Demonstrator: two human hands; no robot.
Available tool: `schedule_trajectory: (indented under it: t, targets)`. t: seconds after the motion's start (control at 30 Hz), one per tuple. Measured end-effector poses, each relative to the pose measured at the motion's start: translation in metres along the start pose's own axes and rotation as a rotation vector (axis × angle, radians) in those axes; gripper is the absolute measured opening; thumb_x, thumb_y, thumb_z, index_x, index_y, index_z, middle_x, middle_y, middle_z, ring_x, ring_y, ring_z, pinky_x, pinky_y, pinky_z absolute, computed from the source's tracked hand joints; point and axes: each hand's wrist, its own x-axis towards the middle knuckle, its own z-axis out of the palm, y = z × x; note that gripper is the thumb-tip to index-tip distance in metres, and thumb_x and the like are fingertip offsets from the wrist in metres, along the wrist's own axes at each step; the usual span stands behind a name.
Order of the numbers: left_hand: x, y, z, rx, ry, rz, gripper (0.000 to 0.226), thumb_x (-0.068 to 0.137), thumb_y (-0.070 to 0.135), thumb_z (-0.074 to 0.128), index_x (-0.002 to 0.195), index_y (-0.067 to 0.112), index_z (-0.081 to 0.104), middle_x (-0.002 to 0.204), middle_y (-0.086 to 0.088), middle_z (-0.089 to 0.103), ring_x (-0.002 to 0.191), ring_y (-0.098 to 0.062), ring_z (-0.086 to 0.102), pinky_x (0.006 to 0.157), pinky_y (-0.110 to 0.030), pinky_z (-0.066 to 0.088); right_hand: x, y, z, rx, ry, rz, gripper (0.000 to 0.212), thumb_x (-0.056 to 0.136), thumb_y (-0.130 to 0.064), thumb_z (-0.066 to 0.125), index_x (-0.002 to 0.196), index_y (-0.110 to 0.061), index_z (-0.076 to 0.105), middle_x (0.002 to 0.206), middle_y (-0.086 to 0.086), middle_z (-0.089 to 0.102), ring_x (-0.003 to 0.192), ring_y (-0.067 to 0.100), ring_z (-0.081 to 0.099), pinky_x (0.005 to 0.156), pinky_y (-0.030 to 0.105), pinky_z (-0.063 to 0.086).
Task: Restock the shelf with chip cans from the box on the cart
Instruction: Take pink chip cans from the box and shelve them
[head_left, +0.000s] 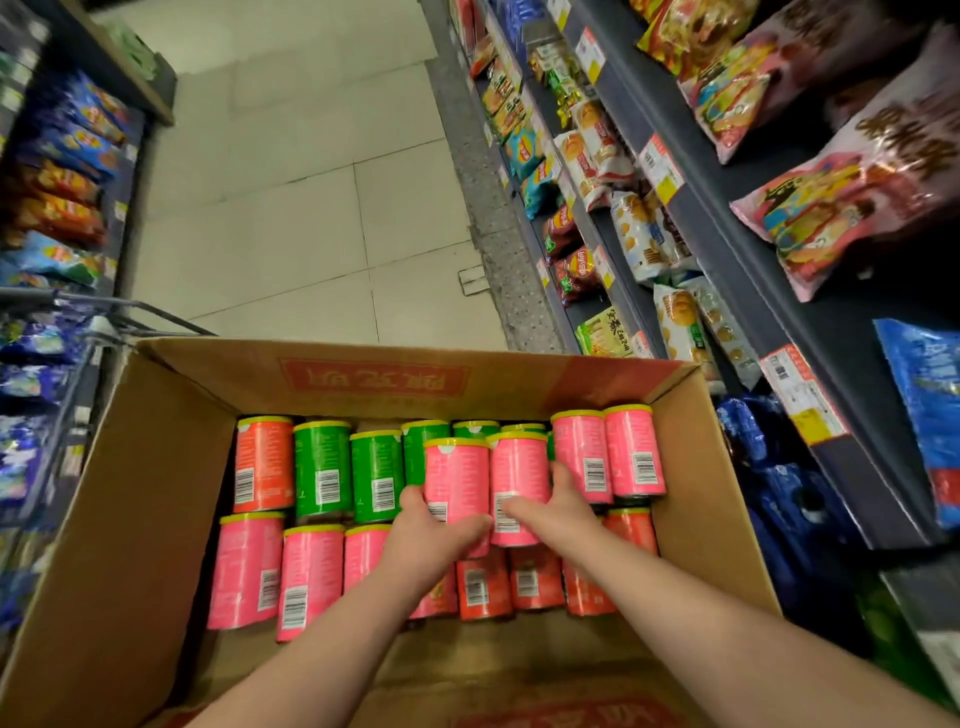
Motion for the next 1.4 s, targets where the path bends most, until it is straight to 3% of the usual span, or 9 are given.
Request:
schedule_trajectory:
  t: [0.13,0.33,0.53,0.77,0.87,1.0,1.17,1.3,1.4]
  targets:
    - [-0.021,-0.002,-0.004,0.043,-0.018,0.102,0.093,0.038,0.067,0.068,0.114,0.02,0.042,0.102,0.0,0.064,0.092,-0.021,0.064,0.089,-0.043,0.052,-0.036,0.001,-0.004,0.048,0.073,-0.025,0.077,0.079,-0.023,0.069,0.143,-0.019,0.026,0.129,0.007,0.052,0.114,0.024,0.054,0.098,0.035,0.045]
    - [-0.064,-0.004,-0.022,-0.03,-0.067,0.269,0.083,0.051,0.05,0.079,0.118,0.016,0.044,0.102,0.0,0.063,0.091,-0.017,0.063,0.085,-0.036,0.052,-0.103,-0.001,0.003,0.186,0.169,-0.1,0.07,0.084,-0.018,0.066,0.142,-0.019,0.027,0.109,0.0,0.052,0.096,0.016,0.055,0.082,0.028,0.044]
    - [-0.093,-0.019,-0.048,-0.061,-0.093,0.407,0.07,0.065,0.038,0.083,0.118,0.018,0.041,0.101,0.003,0.062,0.089,-0.015,0.062,0.079,-0.031,0.049,-0.161,-0.007,0.019,0.188,0.263,-0.18,0.073,0.085,-0.018,0.066,0.145,-0.017,0.023,0.111,-0.001,0.048,0.096,0.014,0.053,0.082,0.026,0.043]
    - [-0.133,-0.032,-0.057,-0.044,-0.169,0.555,0.064,0.067,0.041,0.08,0.111,0.023,0.037,0.102,0.002,0.06,0.093,-0.018,0.061,0.086,-0.033,0.049,-0.22,0.01,0.034,0.26,0.395,-0.201,0.077,0.084,-0.022,0.068,0.145,-0.02,0.022,0.114,-0.001,0.052,0.105,0.02,0.06,0.088,0.035,0.052]
    - [-0.15,-0.035,-0.052,-0.044,-0.218,0.603,0.062,0.069,0.035,0.082,0.113,0.019,0.041,0.1,0.001,0.06,0.091,-0.019,0.061,0.083,-0.032,0.048,-0.249,0.022,0.036,0.288,0.456,-0.203,0.073,0.084,-0.023,0.067,0.143,-0.02,0.024,0.107,-0.005,0.051,0.101,0.018,0.06,0.079,0.027,0.052]
    - [-0.174,-0.033,-0.036,-0.016,-0.298,0.649,0.069,0.059,0.046,0.079,0.111,0.019,0.042,0.103,-0.002,0.062,0.091,-0.02,0.06,0.08,-0.03,0.046,-0.278,0.044,0.029,0.309,0.589,-0.192,0.071,0.082,-0.024,0.07,0.14,-0.019,0.03,0.097,-0.011,0.051,0.102,0.019,0.06,0.092,0.037,0.051]
    - [-0.208,-0.032,-0.012,0.036,-0.426,0.743,0.082,0.043,0.054,0.07,0.111,0.019,0.042,0.099,0.001,0.061,0.091,-0.019,0.06,0.079,-0.028,0.044,-0.32,0.076,0.021,0.435,0.714,-0.193,0.071,0.081,-0.02,0.069,0.14,-0.024,0.03,0.11,-0.005,0.056,0.101,0.017,0.061,0.09,0.035,0.052]
    - [-0.238,-0.035,0.014,0.051,-0.536,0.778,0.054,0.049,0.044,0.071,0.092,0.026,0.044,0.09,0.011,0.06,0.081,-0.006,0.059,0.07,-0.027,0.044,-0.358,0.106,0.014,0.508,0.805,-0.198,0.071,0.083,-0.015,0.068,0.142,-0.021,0.029,0.107,-0.005,0.055,0.095,0.013,0.06,0.073,0.022,0.051]
    - [-0.267,-0.043,0.04,0.083,-0.626,0.815,0.051,0.065,0.032,0.083,0.097,0.024,0.045,0.092,0.006,0.062,0.08,-0.005,0.059,0.064,-0.023,0.044,-0.392,0.137,0.009,0.564,0.871,-0.183,0.071,0.083,-0.016,0.068,0.142,-0.023,0.028,0.101,-0.011,0.055,0.096,0.012,0.061,0.081,0.026,0.051]
